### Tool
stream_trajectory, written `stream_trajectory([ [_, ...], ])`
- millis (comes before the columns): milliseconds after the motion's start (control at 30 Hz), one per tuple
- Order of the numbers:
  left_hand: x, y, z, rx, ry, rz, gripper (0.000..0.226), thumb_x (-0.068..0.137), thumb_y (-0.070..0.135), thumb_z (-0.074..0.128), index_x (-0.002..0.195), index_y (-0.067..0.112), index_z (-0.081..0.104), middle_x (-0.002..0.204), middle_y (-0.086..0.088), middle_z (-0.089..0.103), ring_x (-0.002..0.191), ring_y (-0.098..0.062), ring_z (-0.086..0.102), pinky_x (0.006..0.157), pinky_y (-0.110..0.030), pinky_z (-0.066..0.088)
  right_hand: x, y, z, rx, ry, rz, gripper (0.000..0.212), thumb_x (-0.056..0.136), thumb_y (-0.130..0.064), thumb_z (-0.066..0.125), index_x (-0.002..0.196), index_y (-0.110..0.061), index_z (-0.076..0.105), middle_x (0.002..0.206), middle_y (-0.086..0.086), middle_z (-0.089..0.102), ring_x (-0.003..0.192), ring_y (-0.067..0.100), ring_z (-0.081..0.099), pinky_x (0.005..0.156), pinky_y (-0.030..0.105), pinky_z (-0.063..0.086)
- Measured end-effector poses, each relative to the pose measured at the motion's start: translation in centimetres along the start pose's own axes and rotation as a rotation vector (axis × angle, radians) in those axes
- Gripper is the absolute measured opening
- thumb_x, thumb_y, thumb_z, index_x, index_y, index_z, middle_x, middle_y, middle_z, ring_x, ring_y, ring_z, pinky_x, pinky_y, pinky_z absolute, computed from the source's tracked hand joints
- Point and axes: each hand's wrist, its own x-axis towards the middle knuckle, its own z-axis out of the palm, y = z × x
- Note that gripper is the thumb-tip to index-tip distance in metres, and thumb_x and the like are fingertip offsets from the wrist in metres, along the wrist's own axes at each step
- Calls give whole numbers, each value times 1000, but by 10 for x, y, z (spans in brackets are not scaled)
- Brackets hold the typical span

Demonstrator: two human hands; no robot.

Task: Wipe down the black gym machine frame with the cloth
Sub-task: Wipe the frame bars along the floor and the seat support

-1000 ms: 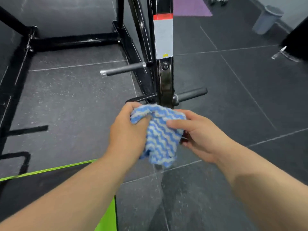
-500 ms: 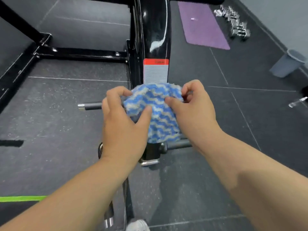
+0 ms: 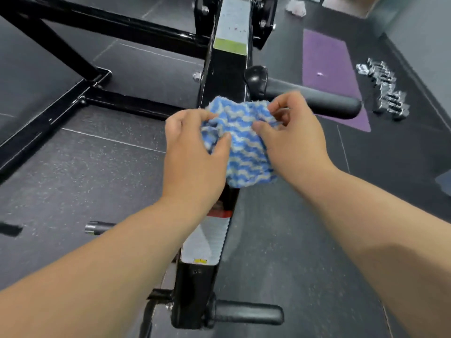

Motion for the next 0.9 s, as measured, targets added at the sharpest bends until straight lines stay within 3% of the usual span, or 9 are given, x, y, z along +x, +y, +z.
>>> stream_trajectory([
  [133, 54, 21, 39, 121, 119, 4, 23, 91, 22, 60, 112, 24, 55, 135, 7, 36, 100, 18, 38, 82, 9, 22, 76, 10, -15, 11, -95, -92, 21, 86, -18, 69, 89, -29, 51, 83, -13, 58, 59, -2, 50, 51, 6, 39],
  [200, 84, 27, 56, 247, 243, -32, 29, 91, 29, 56, 119, 21, 58, 144, 10, 35, 120, 3, 39, 106, -15, 29, 118, 12, -21, 53, -181, -151, 25, 82, -18, 72, 88, -33, 53, 83, -13, 60, 56, -3, 50, 48, 6, 39],
  [233, 99, 29, 64, 349, 281, -78, 34, 92, 33, 52, 123, 22, 57, 146, 11, 35, 127, -7, 38, 109, -31, 29, 138, 12, -23, 59, -241, -184, 25, 82, -19, 73, 91, -34, 55, 84, -14, 60, 55, -5, 50, 47, 4, 38],
  [333, 141, 36, 89, 692, 293, -255, 32, 97, 35, 43, 125, 26, 54, 139, 10, 45, 126, -22, 36, 94, -40, 26, 188, 12, -22, -33, -412, -333, 27, 84, -19, 68, 108, -32, 64, 89, -16, 61, 67, -10, 53, 63, 4, 43],
  [433, 168, 44, 107, 901, 318, -325, 25, 97, 34, 42, 115, 31, 59, 126, 10, 53, 119, -24, 38, 83, -39, 25, 227, 8, -20, -133, -595, -407, 37, 89, -16, 59, 123, -27, 62, 113, -8, 66, 99, 9, 59, 90, 22, 45],
  [500, 176, 44, 108, 982, 296, -329, 27, 97, 35, 45, 116, 32, 63, 131, 12, 51, 121, -24, 37, 88, -39, 25, 241, 7, -18, -186, -670, -469, 33, 92, -13, 56, 123, -20, 63, 121, -1, 64, 108, 17, 58, 93, 28, 43],
  [667, 206, 38, 100, 1081, 226, -285, 25, 93, 29, 53, 113, 28, 67, 134, 6, 47, 120, -28, 34, 91, -41, 23, 279, 0, -1, -183, -728, -570, 25, 93, -4, 51, 115, -7, 64, 113, 7, 66, 102, 24, 60, 91, 40, 48],
  [833, 273, 28, 120, 1120, 283, -236, 16, 83, 13, 66, 98, 13, 68, 113, -8, 55, 102, -32, 44, 79, -44, 27, 350, -10, 20, -242, -704, -687, 27, 91, 0, 50, 113, -8, 63, 113, 5, 65, 100, 24, 61, 89, 40, 49],
  [900, 309, 32, 136, 1080, 257, -287, 30, 89, 17, 60, 119, 14, 59, 115, -11, 54, 103, -35, 47, 80, -45, 33, 386, -10, 26, -288, -665, -742, 30, 90, 2, 49, 114, -13, 61, 111, 1, 64, 97, 20, 61, 86, 37, 49],
])
